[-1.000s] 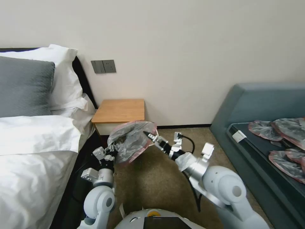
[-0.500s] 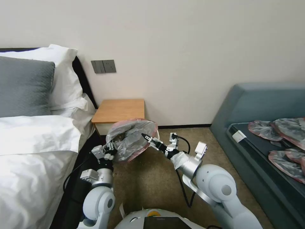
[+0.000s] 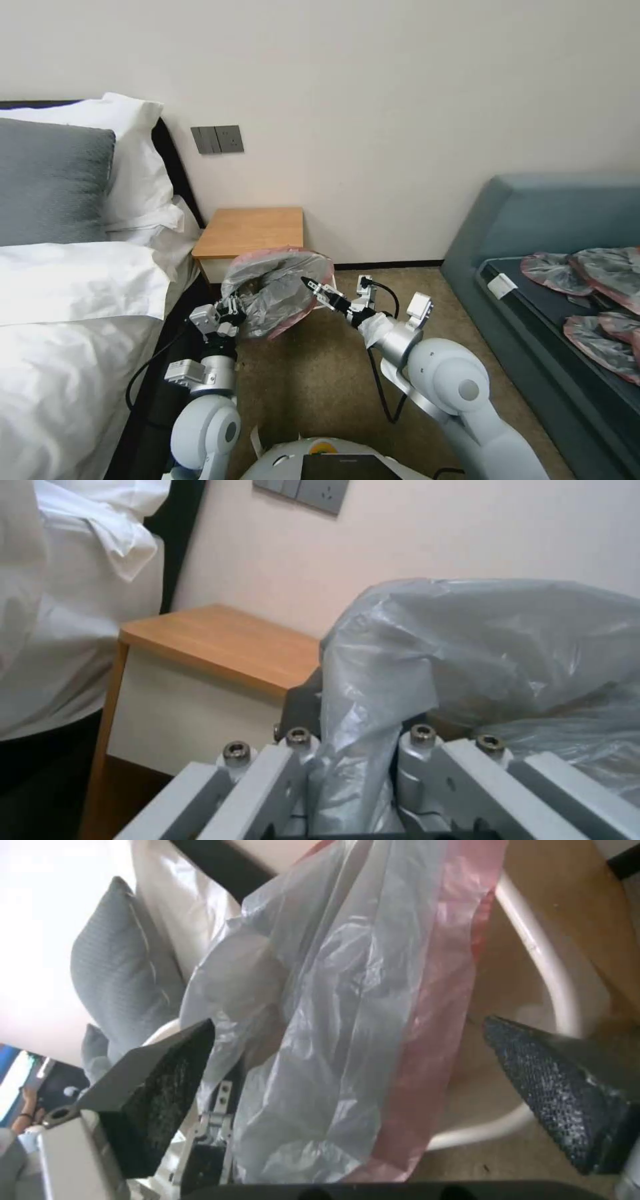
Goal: Pick up the garbage bag from the table and place it over the trash can.
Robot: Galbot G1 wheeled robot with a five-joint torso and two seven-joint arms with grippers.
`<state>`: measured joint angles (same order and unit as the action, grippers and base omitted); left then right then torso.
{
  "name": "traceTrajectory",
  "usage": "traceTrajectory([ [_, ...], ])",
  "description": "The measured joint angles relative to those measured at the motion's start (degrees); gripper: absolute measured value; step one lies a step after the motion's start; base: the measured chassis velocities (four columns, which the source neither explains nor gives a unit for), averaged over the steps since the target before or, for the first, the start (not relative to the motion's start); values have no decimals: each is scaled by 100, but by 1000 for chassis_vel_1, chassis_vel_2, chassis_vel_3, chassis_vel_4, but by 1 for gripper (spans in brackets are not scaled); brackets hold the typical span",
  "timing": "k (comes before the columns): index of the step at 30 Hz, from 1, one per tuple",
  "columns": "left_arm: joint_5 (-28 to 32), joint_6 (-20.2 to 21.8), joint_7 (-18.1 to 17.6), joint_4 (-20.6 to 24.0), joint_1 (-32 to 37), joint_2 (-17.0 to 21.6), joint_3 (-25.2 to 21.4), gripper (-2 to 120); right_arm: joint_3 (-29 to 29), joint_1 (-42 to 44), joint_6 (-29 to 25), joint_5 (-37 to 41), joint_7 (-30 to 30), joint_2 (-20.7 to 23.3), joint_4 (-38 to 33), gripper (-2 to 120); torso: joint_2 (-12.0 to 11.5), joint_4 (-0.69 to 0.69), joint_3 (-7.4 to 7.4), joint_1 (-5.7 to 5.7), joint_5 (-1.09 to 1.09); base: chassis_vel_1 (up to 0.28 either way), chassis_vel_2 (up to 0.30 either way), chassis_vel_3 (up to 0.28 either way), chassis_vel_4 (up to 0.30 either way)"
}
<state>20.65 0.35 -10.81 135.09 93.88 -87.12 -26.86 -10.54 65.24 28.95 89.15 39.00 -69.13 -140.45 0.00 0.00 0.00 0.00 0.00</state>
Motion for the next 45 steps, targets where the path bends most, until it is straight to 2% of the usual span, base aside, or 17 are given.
traceTrajectory([
  [17, -187, -76, 159, -39, -14, -18, 10, 8, 119, -217, -116, 220, 129, -52, 44, 100, 0, 0, 0, 0, 0, 0, 0, 0, 0],
  [20, -163, -76, 152, -46, -25, -22, 13, 8, 142, -220, -138, 212, 104, -58, 41, 92, 0, 0, 0, 0, -1, 0, 0, 0, 0],
  [23, -71, -37, 117, -44, -37, -22, 12, 8, 162, -192, -145, 175, 58, -73, 25, 77, 0, 0, 0, 0, -1, 0, 0, 0, 0],
  [24, -71, -37, 117, -44, -37, -22, 12, 8, 162, -192, -145, 175, 58, -73, 25, 77, 0, 0, 0, 0, -1, 0, 0, 0, 0],
  [27, 40, 18, 37, -37, -58, -18, 10, 8, 158, -129, -140, 146, -20, -95, -10, 64, 0, 0, 0, 0, -1, 0, 0, 0, 0],
  [28, 40, 18, 37, -37, -58, -18, 10, 8, 158, -129, -140, 146, -20, -95, -10, 64, 0, 0, 0, 0, -1, 0, 0, 0, 0],
  [32, 196, 114, -67, -21, -69, -8, 13, 8, 137, -54, -128, 63, -120, -101, -47, 45, 0, 0, 0, 0, -1, 0, 0, 0, 0],
  [33, 196, 114, -67, -21, -69, -8, 13, 8, 137, -54, -128, 63, -120, -101, -47, 45, 0, 0, 0, 0, -1, 0, 0, 0, 0],
  [36, 315, 183, -119, 9, -71, -7, 36, 8, 134, 24, -114, -92, -251, -118, -53, 30, 0, 0, 0, 0, 0, 0, 0, 0, 0],
  [37, 315, 183, -119, 9, -71, -7, 36, 8, 134, 24, -114, -92, -251, -118, -53, 30, 0, 0, 0, 0, 0, 0, 0, 0, 0],
  [41, 449, 240, -167, 19, -77, 14, 40, 8, 130, 117, -75, -168, -338, -139, -103, 12, 0, 0, 0, 0, 0, 0, 0, 0, 0],
  [45, 617, 309, -256, 34, -105, 29, 29, 8, 112, 164, -33, -182, -373, -135, -150, 6, 0, 0, 0, 0, 0, 0, 0, 0, 0],
])
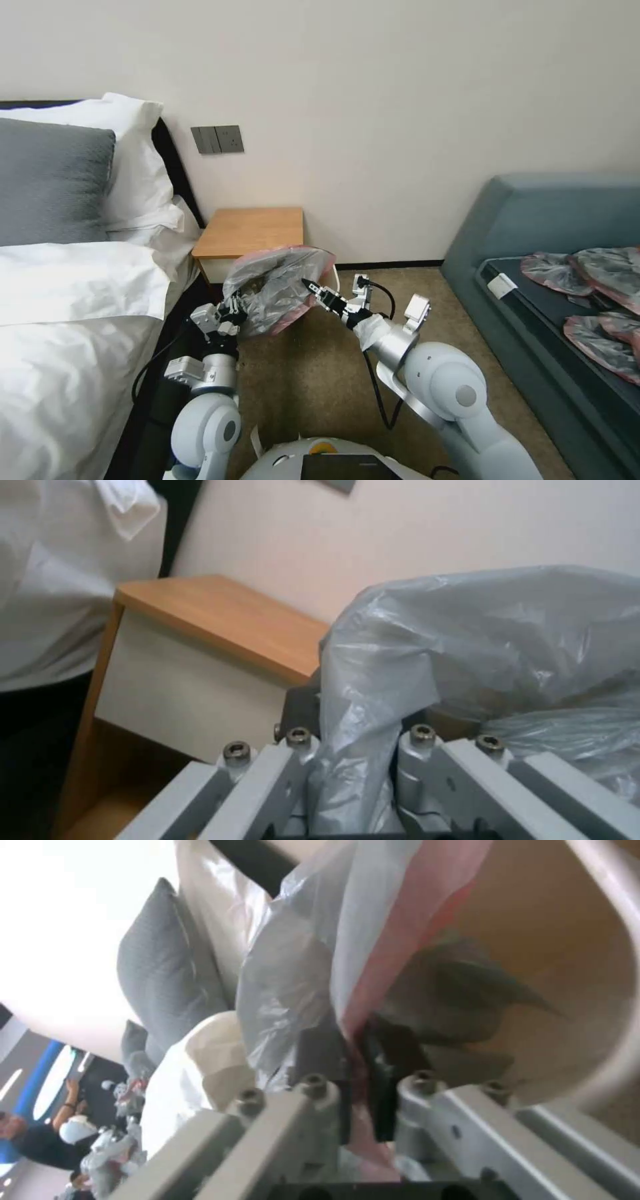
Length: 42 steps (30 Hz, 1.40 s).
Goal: Pick up the garbage bag from the table and place it over the trash can.
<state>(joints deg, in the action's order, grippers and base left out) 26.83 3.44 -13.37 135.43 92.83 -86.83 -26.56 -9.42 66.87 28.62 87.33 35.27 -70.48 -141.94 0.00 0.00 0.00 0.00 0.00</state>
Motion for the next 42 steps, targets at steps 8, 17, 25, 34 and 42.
traceTrajectory([
  [8, 906, 351, -498, 9, -248, 65, -92, 8, -127, 271, 109, -163, -149, 37, -126, 0, 0, 0, 0, 0, 0, 0, 0, 0, 0],
  [17, 1398, 488, -686, -98, -418, 99, -156, 8, -329, 335, 194, -449, -462, -26, -130, 0, 0, 0, 0, 0, 0, 0, 0, 0, 0],
  [25, 1813, 556, -851, -135, -609, 154, -206, 8, -480, 413, 229, -585, -544, -58, -136, 0, 0, 1, 0, 0, 0, 0, 0, 0, 0],
  [34, 2007, 606, -874, -120, -638, 208, -248, 8, -658, 389, 151, -802, -622, -138, -136, 0, 0, 0, 0, 0, -1, 0, 0, 0, 0],
  [42, 2068, 606, -862, -78, -612, 226, -254, 8, -709, 416, 74, -940, -654, -236, -135, 0, 0, 0, 0, 0, 0, 0, 0, 0, 0],
])
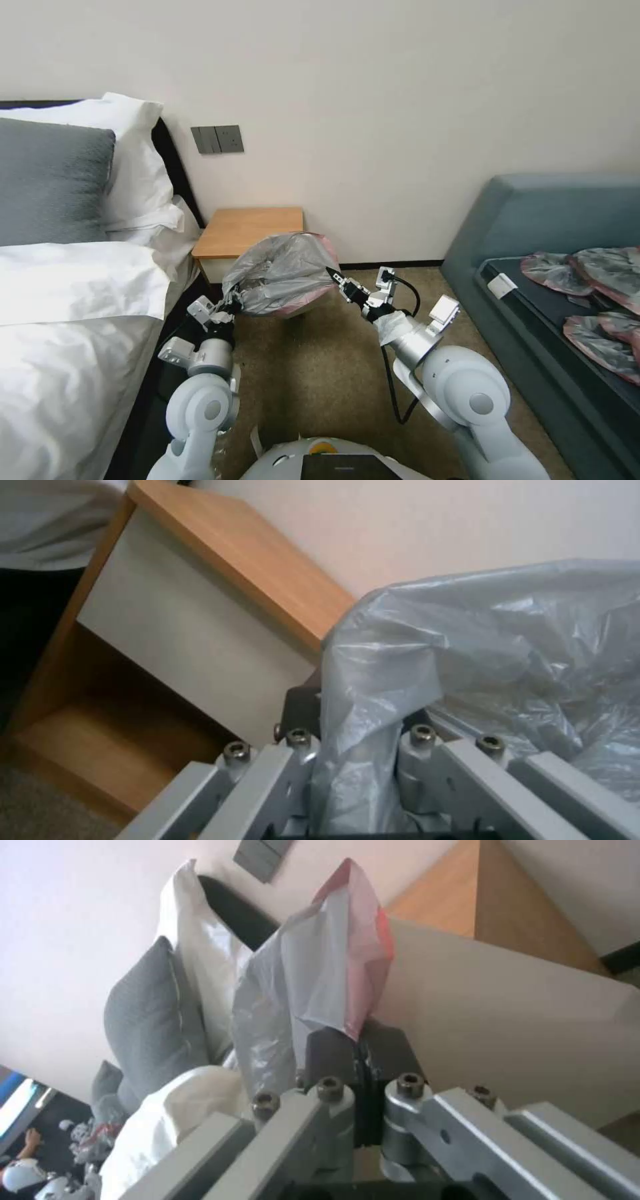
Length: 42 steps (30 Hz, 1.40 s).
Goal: Pick up the garbage bag from the table and place it over the trash can.
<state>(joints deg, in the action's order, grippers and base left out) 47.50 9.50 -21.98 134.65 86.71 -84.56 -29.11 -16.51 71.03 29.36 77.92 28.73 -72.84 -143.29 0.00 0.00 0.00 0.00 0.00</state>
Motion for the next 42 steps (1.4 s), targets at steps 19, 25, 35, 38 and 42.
traceTrajectory([
  [19, 239, 9, 110, 120, 36, 2, -7, 8, -78, 56, -174, 152, 22, -118, 78, 15, 0, 0, 0, 0, 0, 0, 0, 0, 0],
  [25, 220, 9, 114, 98, 27, 7, -10, 8, -62, 138, -147, 244, 16, -153, 15, 34, 0, 0, 0, 0, 0, 0, 0, 0, 0],
  [35, 224, 9, 115, 71, -30, 35, -16, 8, -134, 335, -76, 263, 14, -148, 10, 71, 0, 0, 0, 0, 0, 0, 0, 0, 0],
  [38, 228, 10, 114, 61, -44, 36, -17, 8, -150, 449, -71, 215, 14, -150, 10, 80, 0, 0, 0, 0, 0, 0, 0, 0, 0],
  [42, 232, 14, 113, 23, -75, 24, -7, 8, -213, 590, -208, 103, -30, -172, 8, 98, 0, 0, 0, 0, 0, 0, 0, 0, 0],
])
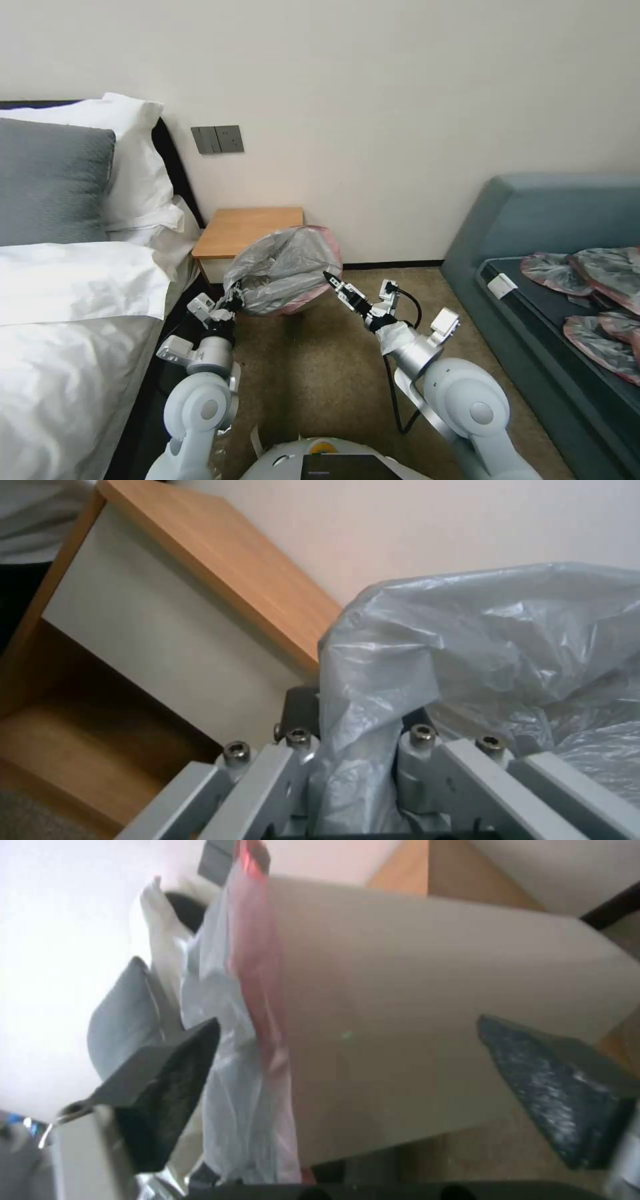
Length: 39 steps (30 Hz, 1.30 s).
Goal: Pick up the garbage bag from the table and place it over the trash can.
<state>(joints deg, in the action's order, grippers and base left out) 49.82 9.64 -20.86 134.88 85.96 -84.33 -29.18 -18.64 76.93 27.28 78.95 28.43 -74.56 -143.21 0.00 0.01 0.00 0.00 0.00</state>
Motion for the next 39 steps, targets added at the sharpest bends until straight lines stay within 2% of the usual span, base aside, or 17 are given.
traceTrajectory([
  [5, -1, 2, -1, -7, 7, 0, 6, 8, -35, -54, -94, -72, -113, 4, -1, 100, 0, 0, 0, 0, 0, 0, 0, 0, 0],
  [14, -30, 62, -31, 11, 88, 8, 32, 8, -11, -444, -514, -415, -942, -40, -4, 100, 0, -1, 0, 0, 0, 0, 0, 0, 0],
  [25, -58, 92, -69, 103, 115, -15, 92, 8, 96, -788, -690, -531, -1709, -274, 628, 100, 0, -1, 0, 0, 0, 0, 0, 0, 0],
  [36, -70, 103, -72, 187, 149, -26, 116, 8, 96, -962, -790, -130, -1764, -370, 888, 100, 0, -1, 0, 0, 0, 0, 0, 0, 0],
  [39, -92, 103, -71, 202, 178, -43, 137, 8, 97, -961, -797, -95, -1762, -376, 910, 92, 0, -1, 0, 0, 0, 0, 0, 0, 0],
])
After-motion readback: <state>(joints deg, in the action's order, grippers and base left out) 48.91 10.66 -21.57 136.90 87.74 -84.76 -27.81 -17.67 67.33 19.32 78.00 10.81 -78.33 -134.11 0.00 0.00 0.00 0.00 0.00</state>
